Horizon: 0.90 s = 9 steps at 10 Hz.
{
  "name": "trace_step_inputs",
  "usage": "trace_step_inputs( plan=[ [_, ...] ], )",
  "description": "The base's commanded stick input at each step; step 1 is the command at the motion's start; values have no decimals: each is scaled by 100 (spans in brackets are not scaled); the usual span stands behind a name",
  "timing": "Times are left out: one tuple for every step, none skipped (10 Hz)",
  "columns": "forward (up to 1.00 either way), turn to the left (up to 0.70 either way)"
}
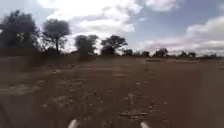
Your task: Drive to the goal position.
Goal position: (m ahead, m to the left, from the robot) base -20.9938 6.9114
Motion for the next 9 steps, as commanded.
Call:
trace_step_inputs(
  plan=[
    [0,45],
    [0,45],
    [0,45],
    [0,45],
    [0,45],
    [0,45],
    [0,45],
    [0,45],
    [0,45]
  ],
)
